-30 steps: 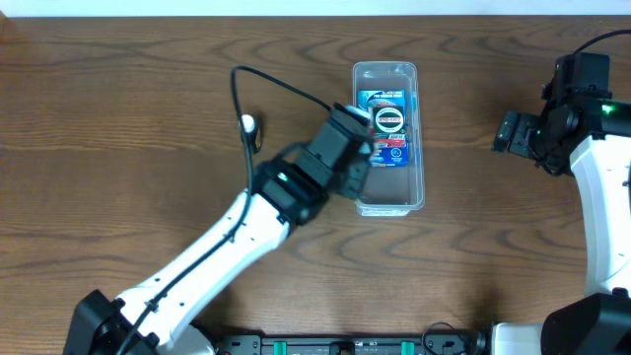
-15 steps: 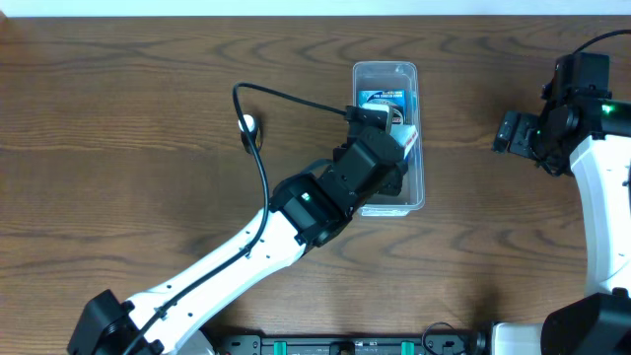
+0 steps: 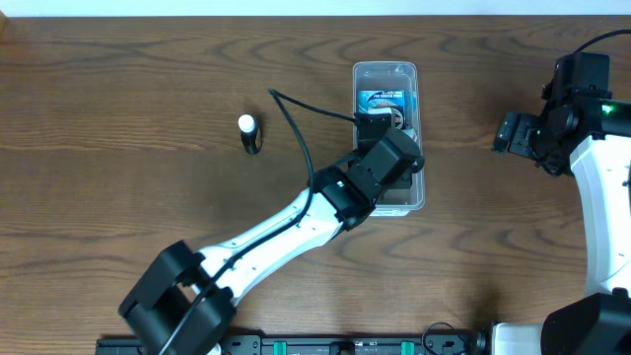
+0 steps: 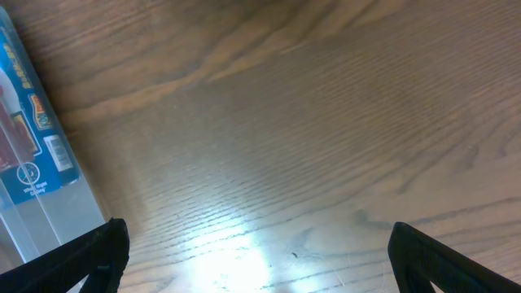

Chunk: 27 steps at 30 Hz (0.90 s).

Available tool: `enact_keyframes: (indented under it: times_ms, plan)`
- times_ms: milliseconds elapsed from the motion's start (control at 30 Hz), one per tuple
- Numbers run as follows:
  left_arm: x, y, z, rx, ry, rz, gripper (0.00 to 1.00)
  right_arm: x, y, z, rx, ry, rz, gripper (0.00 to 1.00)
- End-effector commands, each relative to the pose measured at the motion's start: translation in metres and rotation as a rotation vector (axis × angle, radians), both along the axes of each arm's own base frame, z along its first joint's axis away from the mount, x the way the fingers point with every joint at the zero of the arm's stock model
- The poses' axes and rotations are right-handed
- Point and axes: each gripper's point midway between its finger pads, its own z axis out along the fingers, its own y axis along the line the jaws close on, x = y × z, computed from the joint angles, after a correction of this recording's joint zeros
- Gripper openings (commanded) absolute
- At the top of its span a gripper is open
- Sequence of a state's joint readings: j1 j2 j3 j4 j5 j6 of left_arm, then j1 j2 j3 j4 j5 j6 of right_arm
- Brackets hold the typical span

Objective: Pack container
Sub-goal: 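Carry the tube box into the container and lower it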

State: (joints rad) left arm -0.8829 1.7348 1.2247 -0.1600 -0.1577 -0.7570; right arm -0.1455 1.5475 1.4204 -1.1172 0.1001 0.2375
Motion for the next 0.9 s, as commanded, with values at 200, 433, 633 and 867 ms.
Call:
enact_keyframes:
  times_ms: [200, 433, 633, 867]
  plan:
    - [0.000, -0.006, -0.008, -0.002, 0.013, 0.015, 0.47, 0.000, -0.001, 0.000, 0.007, -0.001, -0.015, 0.99]
    - [-0.007, -0.013, -0.021, 0.021, 0.030, -0.004, 0.47, 0.000, -0.001, 0.000, 0.007, -0.001, -0.015, 0.99]
    - [0.003, -0.002, -0.032, 0.084, 0.000, 0.048, 0.48, 0.000, -0.001, 0.000, 0.007, -0.001, -0.015, 0.99]
    - [0.006, 0.001, -0.031, 0.112, -0.025, 0.048, 0.48, 0.000, -0.001, 0.000, 0.007, -0.001, -0.015, 0.99]
